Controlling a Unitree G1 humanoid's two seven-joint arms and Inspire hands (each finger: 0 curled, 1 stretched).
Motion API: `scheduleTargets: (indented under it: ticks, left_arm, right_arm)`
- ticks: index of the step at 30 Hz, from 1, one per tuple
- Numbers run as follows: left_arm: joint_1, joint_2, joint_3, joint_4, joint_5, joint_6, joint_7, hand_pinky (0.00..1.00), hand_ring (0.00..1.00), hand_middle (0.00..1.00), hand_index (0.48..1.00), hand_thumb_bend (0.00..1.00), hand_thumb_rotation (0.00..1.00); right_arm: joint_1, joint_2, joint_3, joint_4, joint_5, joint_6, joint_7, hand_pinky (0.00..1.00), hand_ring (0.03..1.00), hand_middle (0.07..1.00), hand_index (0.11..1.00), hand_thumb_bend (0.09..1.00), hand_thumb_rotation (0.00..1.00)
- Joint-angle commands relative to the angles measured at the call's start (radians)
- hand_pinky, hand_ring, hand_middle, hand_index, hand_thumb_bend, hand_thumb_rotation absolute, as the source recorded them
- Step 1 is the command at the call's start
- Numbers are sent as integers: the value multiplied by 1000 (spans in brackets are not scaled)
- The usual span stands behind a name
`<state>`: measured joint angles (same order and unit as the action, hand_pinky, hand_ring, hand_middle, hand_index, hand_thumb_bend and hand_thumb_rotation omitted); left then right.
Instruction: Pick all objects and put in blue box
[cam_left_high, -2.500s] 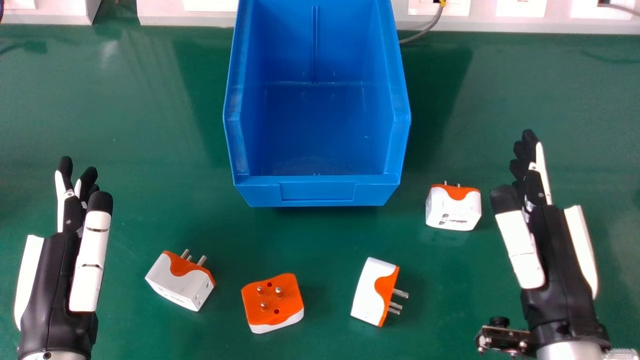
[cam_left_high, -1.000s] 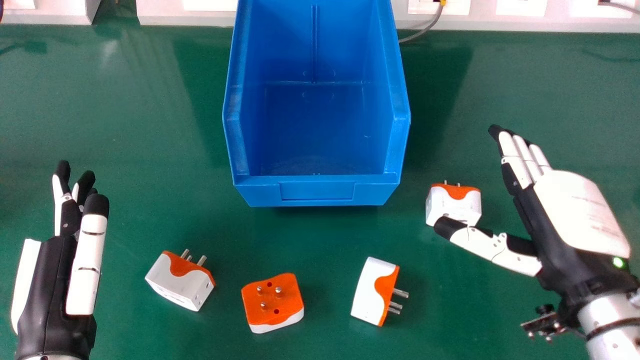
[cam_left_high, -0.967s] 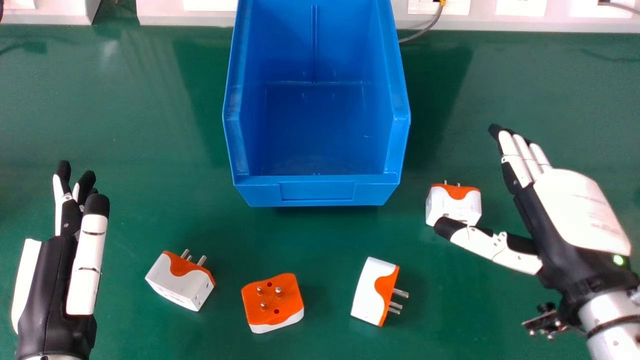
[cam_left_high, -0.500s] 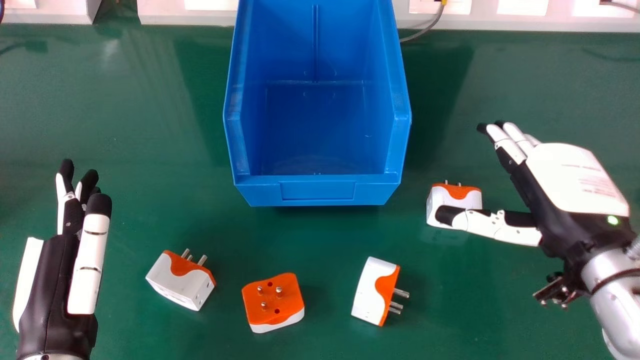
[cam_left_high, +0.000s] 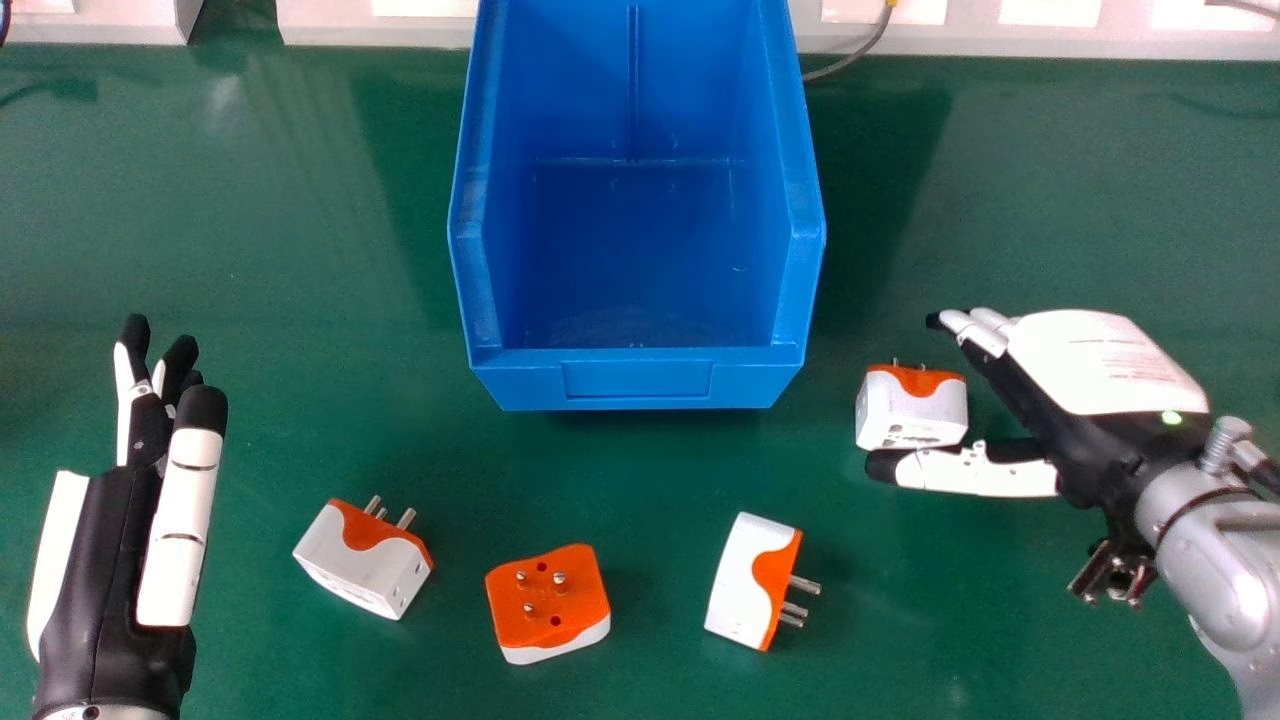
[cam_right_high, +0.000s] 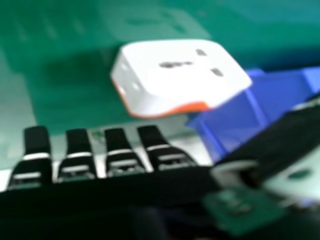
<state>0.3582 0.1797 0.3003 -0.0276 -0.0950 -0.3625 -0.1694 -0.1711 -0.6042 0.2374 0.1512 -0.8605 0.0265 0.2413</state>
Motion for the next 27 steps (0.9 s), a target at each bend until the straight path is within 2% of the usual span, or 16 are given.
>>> scheduleTargets:
  ticks: [1, 4, 6, 11, 13, 14, 18, 20, 23, 27]
  left_arm:
    - [-3, 14, 10, -16, -8, -9, 1, 1000, 1000, 1000, 1000, 633, 997]
    - [-2, 15, 9, -22, -10, -8, 0, 1000, 1000, 1000, 1000, 623, 997]
    - [-4, 16, 10, -17, -15, -10, -3, 1000, 1000, 1000, 1000, 622, 990]
    - [-6, 15, 12, -13, -16, -17, -5, 1000, 1000, 1000, 1000, 625, 984]
    - [-4, 14, 12, -17, -15, -19, -3, 1000, 1000, 1000, 1000, 627, 983]
    - [-3, 13, 11, -19, -19, -19, -6, 1000, 1000, 1000, 1000, 627, 983]
    - [0, 12, 11, -26, -11, -15, 1, 1000, 1000, 1000, 1000, 604, 993]
    - [-2, 13, 11, -25, -12, -19, -1, 1000, 1000, 1000, 1000, 601, 994]
    - [-3, 14, 12, -28, -8, -16, 3, 1000, 1000, 1000, 1000, 590, 989]
    - [-3, 15, 12, -29, -15, -9, 0, 1000, 1000, 1000, 1000, 590, 986]
  right_arm:
    - [-40, -25, 17, 24, -11, -13, -4, 836, 917, 935, 922, 581, 877]
    - [-65, -29, 45, 56, -23, -10, 5, 846, 925, 941, 926, 582, 886]
    - [-81, -29, 61, 82, -28, -13, -3, 843, 922, 938, 921, 584, 872]
    - [-120, -34, 97, 143, -39, -32, -36, 831, 912, 932, 914, 577, 840]
    - [-133, -38, 106, 161, -35, -38, -42, 833, 912, 933, 916, 567, 843]
    - [-139, -39, 109, 168, -33, -40, -45, 835, 912, 934, 916, 565, 851]
    - [-155, -41, 119, 185, -27, -44, -51, 839, 913, 935, 917, 561, 872]
    - [-164, -41, 125, 194, -29, -46, -55, 838, 914, 936, 917, 562, 880]
    - [-177, -42, 134, 210, -33, -51, -63, 834, 911, 933, 917, 560, 890]
    - [-198, -46, 145, 221, -34, -49, -53, 840, 915, 936, 918, 557, 882]
